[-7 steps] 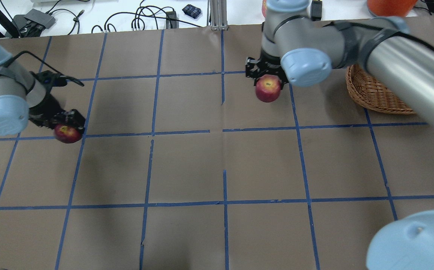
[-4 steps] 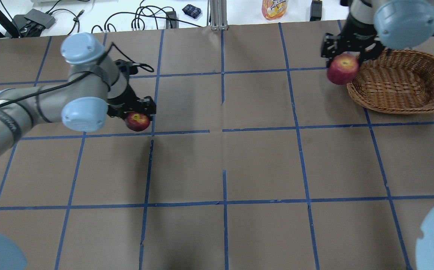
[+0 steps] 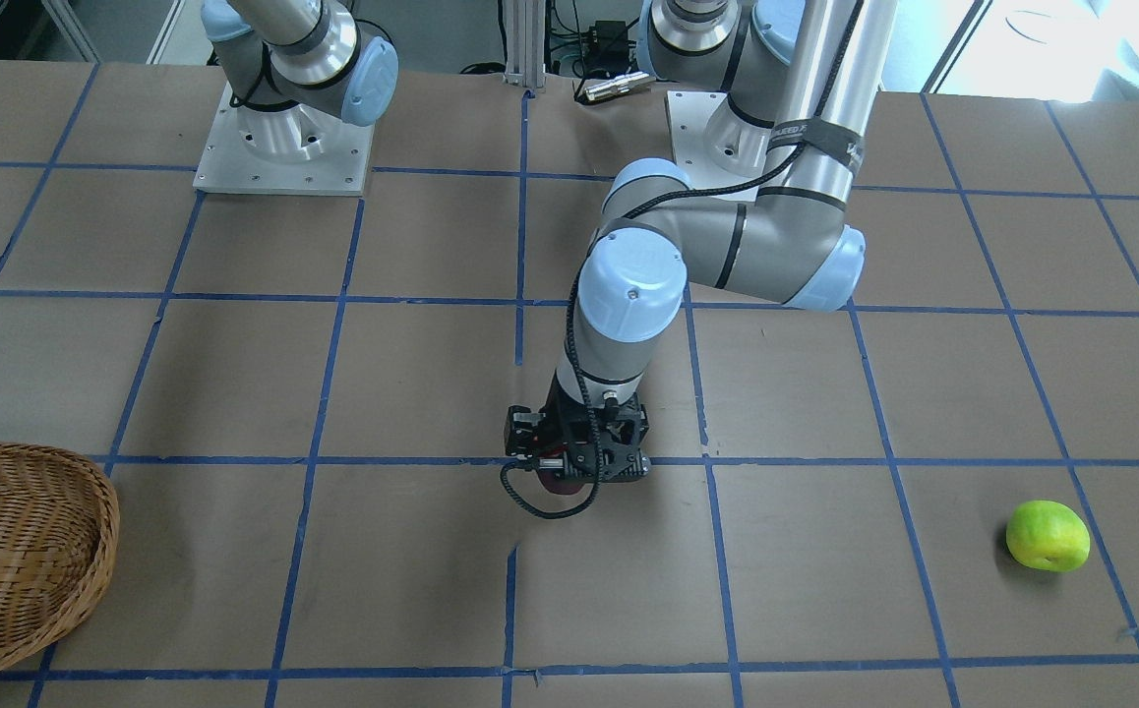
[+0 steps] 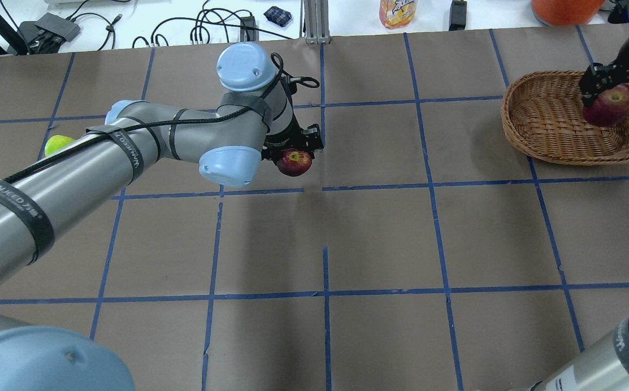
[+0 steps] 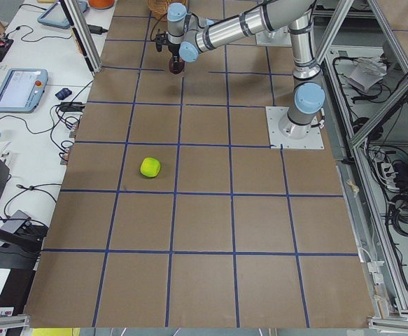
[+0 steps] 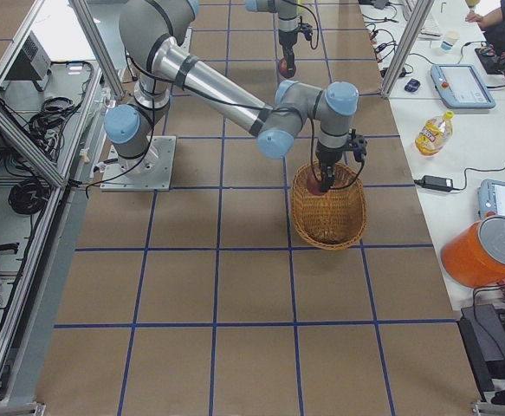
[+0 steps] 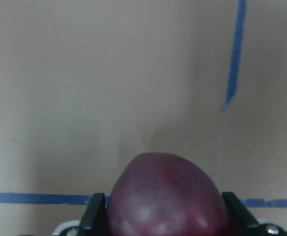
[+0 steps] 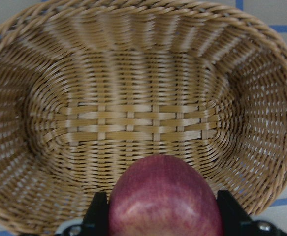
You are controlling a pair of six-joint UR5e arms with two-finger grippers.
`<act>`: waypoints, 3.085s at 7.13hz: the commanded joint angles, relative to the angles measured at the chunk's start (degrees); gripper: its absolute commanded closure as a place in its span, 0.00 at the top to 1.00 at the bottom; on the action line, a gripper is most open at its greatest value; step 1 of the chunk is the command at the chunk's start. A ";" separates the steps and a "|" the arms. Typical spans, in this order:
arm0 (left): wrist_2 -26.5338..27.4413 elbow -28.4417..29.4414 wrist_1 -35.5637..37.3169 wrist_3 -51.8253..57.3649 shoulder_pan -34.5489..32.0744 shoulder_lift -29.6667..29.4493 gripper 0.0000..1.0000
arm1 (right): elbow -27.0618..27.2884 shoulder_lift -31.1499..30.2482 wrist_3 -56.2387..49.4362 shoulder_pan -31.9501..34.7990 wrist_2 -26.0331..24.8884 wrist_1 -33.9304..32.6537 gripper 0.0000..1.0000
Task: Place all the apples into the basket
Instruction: 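Carry the red apple to the basket with right while left carries apple to center, then release the apple into the basket with right while left sets apple down, then lower the left gripper to the green apple while right returns to center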
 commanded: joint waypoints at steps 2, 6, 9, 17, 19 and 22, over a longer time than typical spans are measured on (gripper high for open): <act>0.69 1.10 3.42 -5.01 -3.82 -4.92 0.97 | -0.04 6.67 -6.32 -2.30 -1.60 -10.15 0.00; -5.95 15.46 -12.93 5.70 8.43 2.96 1.00 | 0.05 8.61 -6.15 -2.30 -1.60 -14.11 0.99; 1.24 18.16 -27.94 28.99 25.48 5.36 1.00 | -0.04 3.64 -5.97 -1.78 -1.34 -6.43 1.00; 2.01 13.49 -16.19 68.26 49.35 -5.70 1.00 | 0.84 -4.93 42.24 37.05 16.03 13.94 1.00; 1.48 12.97 -13.20 68.44 49.26 -8.17 1.00 | 0.75 -0.72 47.28 40.48 17.28 9.37 1.00; 1.13 12.44 -9.50 70.81 49.18 -10.20 0.97 | 0.75 4.82 52.83 43.75 17.64 1.72 1.00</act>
